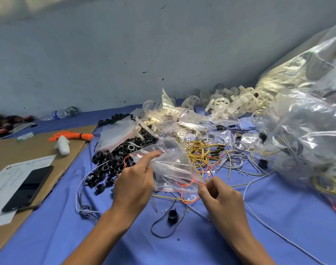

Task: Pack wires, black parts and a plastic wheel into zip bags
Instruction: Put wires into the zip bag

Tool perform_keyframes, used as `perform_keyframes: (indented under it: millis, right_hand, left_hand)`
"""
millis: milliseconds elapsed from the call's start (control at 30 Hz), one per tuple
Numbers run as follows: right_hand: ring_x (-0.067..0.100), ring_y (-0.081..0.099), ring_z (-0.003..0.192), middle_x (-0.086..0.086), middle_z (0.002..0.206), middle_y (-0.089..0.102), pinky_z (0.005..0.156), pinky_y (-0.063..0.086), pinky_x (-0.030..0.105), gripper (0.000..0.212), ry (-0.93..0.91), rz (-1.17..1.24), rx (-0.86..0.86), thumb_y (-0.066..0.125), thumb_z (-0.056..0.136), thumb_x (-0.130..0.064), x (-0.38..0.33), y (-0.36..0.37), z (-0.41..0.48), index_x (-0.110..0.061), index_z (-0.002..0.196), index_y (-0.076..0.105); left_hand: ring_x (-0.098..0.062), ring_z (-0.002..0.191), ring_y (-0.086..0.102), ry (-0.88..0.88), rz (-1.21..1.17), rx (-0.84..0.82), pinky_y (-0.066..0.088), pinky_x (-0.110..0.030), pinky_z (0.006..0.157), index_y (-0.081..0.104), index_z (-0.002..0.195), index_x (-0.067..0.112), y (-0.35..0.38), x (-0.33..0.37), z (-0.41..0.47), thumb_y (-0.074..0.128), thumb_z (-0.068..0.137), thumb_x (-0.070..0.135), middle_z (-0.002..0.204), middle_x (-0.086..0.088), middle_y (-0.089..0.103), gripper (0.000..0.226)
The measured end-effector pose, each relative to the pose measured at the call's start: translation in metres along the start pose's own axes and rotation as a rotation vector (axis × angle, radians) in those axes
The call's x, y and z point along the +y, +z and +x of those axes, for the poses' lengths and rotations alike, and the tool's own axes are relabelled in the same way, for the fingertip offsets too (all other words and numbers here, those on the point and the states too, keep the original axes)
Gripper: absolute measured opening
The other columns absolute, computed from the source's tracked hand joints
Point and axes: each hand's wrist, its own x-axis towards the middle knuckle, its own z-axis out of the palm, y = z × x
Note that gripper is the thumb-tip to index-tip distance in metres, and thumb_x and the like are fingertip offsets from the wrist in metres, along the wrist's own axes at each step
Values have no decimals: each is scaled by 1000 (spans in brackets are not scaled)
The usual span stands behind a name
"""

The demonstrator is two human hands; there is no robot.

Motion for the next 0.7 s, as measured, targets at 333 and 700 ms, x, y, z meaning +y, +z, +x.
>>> perform_keyframes:
  millis: [333,700]
  right_hand:
    - [8,44,52,-16,57,53,53,37,24,31,-155,3,-153,67,89,-43,-7,2,-4,-24,68,52]
    - [14,60,93,-3,99,66,81,45,18,10,-474,-103,-248,59,92,-10,-34,14,-19,-14,96,67]
  left_hand:
    - [-14,52,44,117,57,-89,36,-32,48,58,101,36,4,8,-23,71,81,14,56,16,45,32]
    - [-25,87,69,153,33,-182,55,-36,60,63,128,30,5,31,-57,41,94,34,107,6,70,42]
